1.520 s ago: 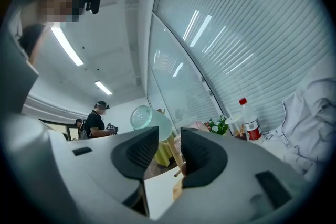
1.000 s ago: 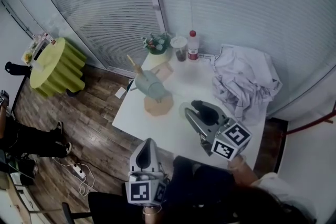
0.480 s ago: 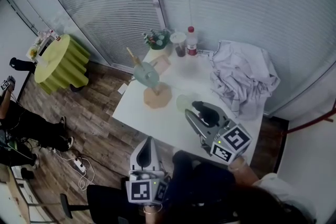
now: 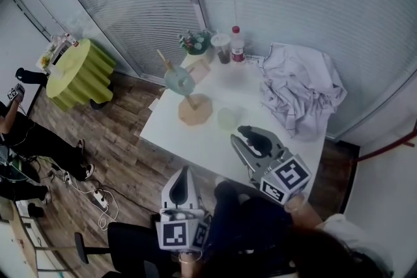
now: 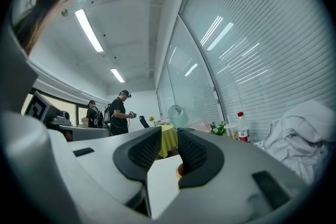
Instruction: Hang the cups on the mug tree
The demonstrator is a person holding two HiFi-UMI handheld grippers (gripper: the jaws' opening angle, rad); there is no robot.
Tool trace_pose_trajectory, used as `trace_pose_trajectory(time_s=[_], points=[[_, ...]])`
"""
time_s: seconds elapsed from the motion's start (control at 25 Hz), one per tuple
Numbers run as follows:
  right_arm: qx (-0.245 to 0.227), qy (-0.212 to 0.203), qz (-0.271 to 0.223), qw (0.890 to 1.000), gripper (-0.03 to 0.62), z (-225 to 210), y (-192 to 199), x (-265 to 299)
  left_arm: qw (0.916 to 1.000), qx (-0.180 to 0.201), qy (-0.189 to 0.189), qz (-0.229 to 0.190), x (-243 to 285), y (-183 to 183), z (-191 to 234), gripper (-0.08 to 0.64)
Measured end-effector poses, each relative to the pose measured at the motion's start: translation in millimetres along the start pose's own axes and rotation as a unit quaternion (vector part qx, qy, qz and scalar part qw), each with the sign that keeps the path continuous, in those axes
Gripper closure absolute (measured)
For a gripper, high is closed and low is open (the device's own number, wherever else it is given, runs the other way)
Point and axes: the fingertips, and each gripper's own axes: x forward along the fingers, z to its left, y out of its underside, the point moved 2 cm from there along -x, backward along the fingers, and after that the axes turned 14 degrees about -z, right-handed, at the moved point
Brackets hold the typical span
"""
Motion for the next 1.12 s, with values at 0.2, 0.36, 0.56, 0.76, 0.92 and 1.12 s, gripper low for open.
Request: trace_pose_trajectory(time_s=[0.2, 0.36, 0.56, 0.76, 0.92, 1.12], points=[[-0.028, 0.002, 0.002, 1.000, 0.537, 6.7, 1.6, -10.6, 0.9999, 0.009, -0.006, 0.005, -11.3, 4.0, -4.8, 0.557], [-0.049, 0.003, 0.003, 0.999, 0.580, 10.3, 1.5, -17.9, 0.9999, 0.009, -0.009, 0.000, -16.9, 3.6, -11.0, 0.557], [-0.058, -0.004, -0.003, 0.998, 0.581, 14.7, 0.8, -21.2, 0.9996, 0.013, -0.024, -0.012, -21.7, 1.2, -12.4, 0.558], [-0.069, -0.004, -0.005, 0.998, 0.594, 18.7, -1.4, -26.9, 0.9995, 0.018, -0.022, -0.017, -25.2, -1.2, -16.6, 0.557], [-0.077, -0.002, 0.005, 0.997, 0.595, 15.8, 0.1, -32.8, 0.9997, 0.022, -0.011, -0.008, -25.1, 2.4, -22.8, 0.557], [-0.074, -0.002, 0.001, 0.997, 0.595, 16.3, 0.0, -34.9, 0.9997, 0.022, -0.007, -0.012, -21.7, 0.2, -26.3, 0.557]])
